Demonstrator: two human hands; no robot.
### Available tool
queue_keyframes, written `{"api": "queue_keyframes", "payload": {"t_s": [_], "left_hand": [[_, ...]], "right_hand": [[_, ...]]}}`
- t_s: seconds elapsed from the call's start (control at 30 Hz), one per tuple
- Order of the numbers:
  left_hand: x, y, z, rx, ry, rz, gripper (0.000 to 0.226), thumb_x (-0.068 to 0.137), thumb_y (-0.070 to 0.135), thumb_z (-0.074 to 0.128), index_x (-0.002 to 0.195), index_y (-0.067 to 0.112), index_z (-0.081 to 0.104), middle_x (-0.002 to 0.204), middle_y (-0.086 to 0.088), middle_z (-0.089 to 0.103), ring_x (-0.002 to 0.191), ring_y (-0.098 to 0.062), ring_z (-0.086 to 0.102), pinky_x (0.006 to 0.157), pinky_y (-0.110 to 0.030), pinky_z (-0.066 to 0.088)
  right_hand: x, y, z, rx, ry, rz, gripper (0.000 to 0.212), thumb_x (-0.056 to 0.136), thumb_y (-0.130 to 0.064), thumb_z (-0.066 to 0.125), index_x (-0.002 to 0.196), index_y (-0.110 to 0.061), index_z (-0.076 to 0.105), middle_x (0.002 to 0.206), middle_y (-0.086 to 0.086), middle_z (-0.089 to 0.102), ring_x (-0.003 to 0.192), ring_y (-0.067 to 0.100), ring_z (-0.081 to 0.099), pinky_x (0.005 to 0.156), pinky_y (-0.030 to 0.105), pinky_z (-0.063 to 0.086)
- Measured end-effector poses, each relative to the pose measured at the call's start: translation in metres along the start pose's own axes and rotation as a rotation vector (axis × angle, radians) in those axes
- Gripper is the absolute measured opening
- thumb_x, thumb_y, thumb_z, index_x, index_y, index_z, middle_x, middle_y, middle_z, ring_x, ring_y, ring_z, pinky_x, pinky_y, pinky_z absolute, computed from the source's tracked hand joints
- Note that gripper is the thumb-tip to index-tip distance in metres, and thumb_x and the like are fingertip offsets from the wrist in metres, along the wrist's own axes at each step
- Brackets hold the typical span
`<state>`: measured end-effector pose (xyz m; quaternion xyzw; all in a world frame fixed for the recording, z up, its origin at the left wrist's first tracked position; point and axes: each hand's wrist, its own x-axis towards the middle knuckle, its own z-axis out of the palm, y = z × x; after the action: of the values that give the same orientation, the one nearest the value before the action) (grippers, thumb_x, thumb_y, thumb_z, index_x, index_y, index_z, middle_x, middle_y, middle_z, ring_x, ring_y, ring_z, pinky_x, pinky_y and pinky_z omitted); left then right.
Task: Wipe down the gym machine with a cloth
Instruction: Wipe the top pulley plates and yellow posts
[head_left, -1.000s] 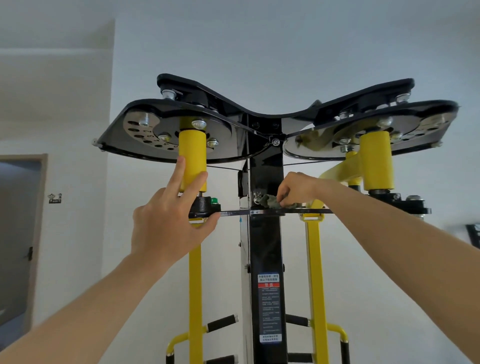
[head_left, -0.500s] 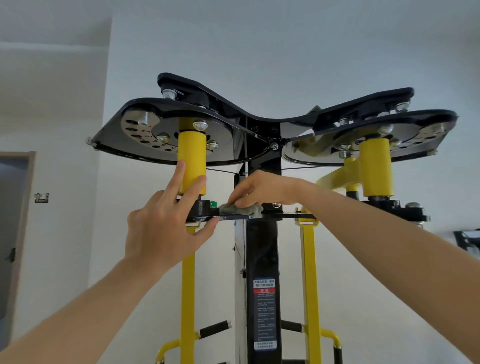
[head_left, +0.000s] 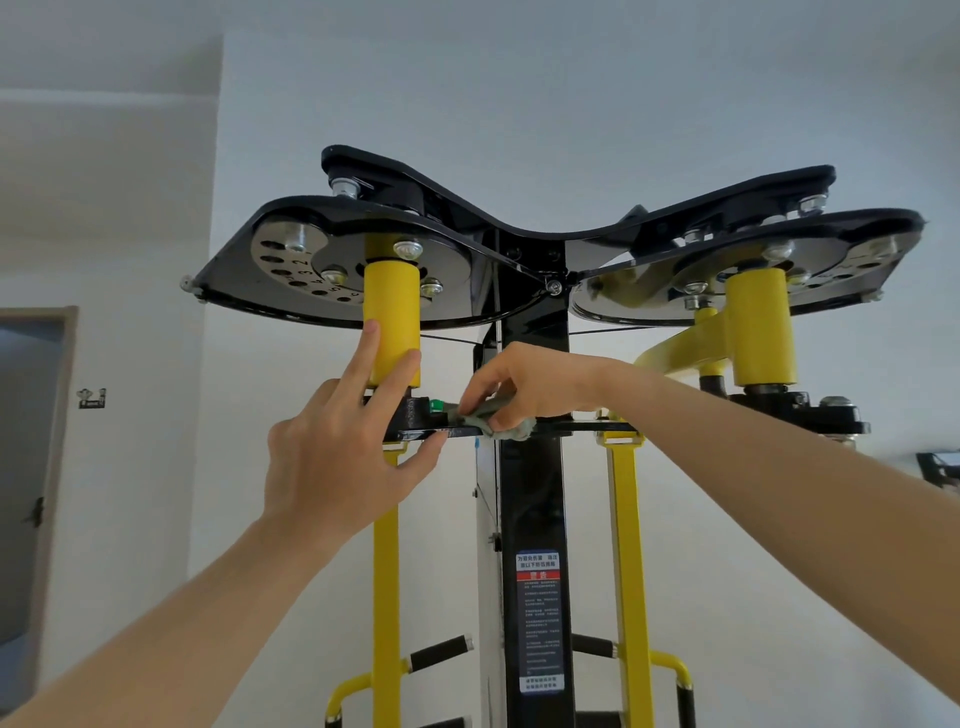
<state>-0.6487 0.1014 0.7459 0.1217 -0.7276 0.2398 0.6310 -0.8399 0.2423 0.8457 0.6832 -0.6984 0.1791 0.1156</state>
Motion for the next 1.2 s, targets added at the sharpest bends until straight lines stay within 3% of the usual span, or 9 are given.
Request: {"api": "queue_keyframes", "payload": {"t_s": [0.07, 0.2, 0.4, 0.57, 0.7, 0.83, 0.93, 1.07, 1.2], "left_hand": [[0.000, 0.000, 0.001, -0.001, 0.000, 0.004, 0.073, 0.084, 0.068, 0.062, 0.143, 0.025, 0.056, 0.161, -0.009, 0.038, 0.096, -0.029, 0.069, 0.056, -0.038, 0.054], [0.000, 0.000, 0.001, -0.005, 0.007, 0.010, 0.073, 0.085, 0.067, 0.061, 0.143, 0.024, 0.056, 0.160, -0.009, 0.038, 0.094, -0.030, 0.069, 0.056, -0.038, 0.054], [0.000, -0.001, 0.004, -0.015, 0.025, 0.024, 0.073, 0.083, 0.065, 0.066, 0.141, 0.022, 0.058, 0.159, -0.010, 0.041, 0.090, -0.031, 0.070, 0.056, -0.039, 0.053], [0.000, -0.001, 0.004, -0.038, 0.029, 0.020, 0.074, 0.082, 0.066, 0.062, 0.141, 0.021, 0.057, 0.159, -0.011, 0.040, 0.094, -0.034, 0.069, 0.058, -0.041, 0.054], [0.000, 0.000, 0.000, -0.058, 0.008, 0.003, 0.072, 0.084, 0.065, 0.061, 0.142, 0.023, 0.057, 0.161, -0.009, 0.038, 0.097, -0.033, 0.069, 0.058, -0.040, 0.053], [-0.001, 0.000, -0.003, -0.055, -0.014, -0.002, 0.069, 0.086, 0.063, 0.061, 0.142, 0.024, 0.056, 0.162, -0.009, 0.036, 0.097, -0.032, 0.068, 0.056, -0.038, 0.052], [0.000, 0.002, -0.004, -0.055, -0.021, -0.007, 0.070, 0.084, 0.064, 0.058, 0.140, 0.024, 0.057, 0.161, -0.008, 0.036, 0.098, -0.032, 0.067, 0.056, -0.037, 0.051], [0.000, 0.005, -0.005, -0.059, -0.009, -0.018, 0.068, 0.083, 0.063, 0.059, 0.138, 0.023, 0.059, 0.159, -0.009, 0.040, 0.096, -0.032, 0.067, 0.055, -0.034, 0.049], [-0.001, 0.004, -0.004, -0.047, -0.002, -0.005, 0.070, 0.084, 0.064, 0.058, 0.140, 0.022, 0.058, 0.160, -0.010, 0.038, 0.097, -0.032, 0.066, 0.055, -0.036, 0.050]], "right_hand": [[-0.001, -0.006, 0.002, 0.033, 0.009, -0.042, 0.031, 0.087, -0.004, 0.072, 0.110, -0.025, 0.076, 0.109, -0.009, 0.073, 0.099, 0.016, 0.070, 0.094, 0.035, 0.058], [-0.007, 0.000, -0.003, 0.008, -0.009, -0.002, 0.033, 0.088, 0.000, 0.069, 0.109, -0.024, 0.077, 0.107, -0.004, 0.074, 0.097, 0.020, 0.070, 0.093, 0.035, 0.058], [-0.026, 0.042, -0.025, -0.217, -0.068, 0.222, 0.033, 0.087, 0.004, 0.065, 0.103, -0.021, 0.078, 0.103, -0.006, 0.071, 0.091, 0.011, 0.069, 0.090, 0.031, 0.057], [-0.051, 0.050, -0.040, -0.291, -0.073, 0.314, 0.035, 0.086, 0.004, 0.066, 0.108, -0.021, 0.077, 0.108, -0.007, 0.068, 0.090, 0.005, 0.064, 0.082, 0.020, 0.049], [-0.072, 0.048, -0.053, -0.378, -0.134, 0.372, 0.030, 0.085, -0.004, 0.073, 0.102, -0.028, 0.075, 0.111, -0.006, 0.069, 0.102, 0.015, 0.064, 0.090, 0.029, 0.053], [-0.093, 0.037, -0.069, -0.510, -0.197, 0.474, 0.029, 0.084, -0.010, 0.077, 0.110, -0.021, 0.073, 0.107, -0.003, 0.068, 0.093, 0.016, 0.064, 0.073, 0.022, 0.051], [-0.099, 0.030, -0.076, -0.530, -0.246, 0.570, 0.031, 0.082, -0.008, 0.078, 0.111, -0.018, 0.073, 0.098, -0.006, 0.063, 0.093, 0.020, 0.066, 0.078, 0.031, 0.060], [-0.095, 0.030, -0.065, -0.495, -0.137, 0.525, 0.026, 0.084, -0.007, 0.076, 0.107, -0.018, 0.075, 0.098, -0.006, 0.066, 0.088, 0.014, 0.063, 0.072, 0.024, 0.054], [-0.087, 0.049, -0.046, -0.301, 0.021, 0.471, 0.021, 0.086, -0.009, 0.076, 0.099, -0.025, 0.077, 0.102, -0.001, 0.071, 0.094, 0.022, 0.069, 0.083, 0.034, 0.059]]}}
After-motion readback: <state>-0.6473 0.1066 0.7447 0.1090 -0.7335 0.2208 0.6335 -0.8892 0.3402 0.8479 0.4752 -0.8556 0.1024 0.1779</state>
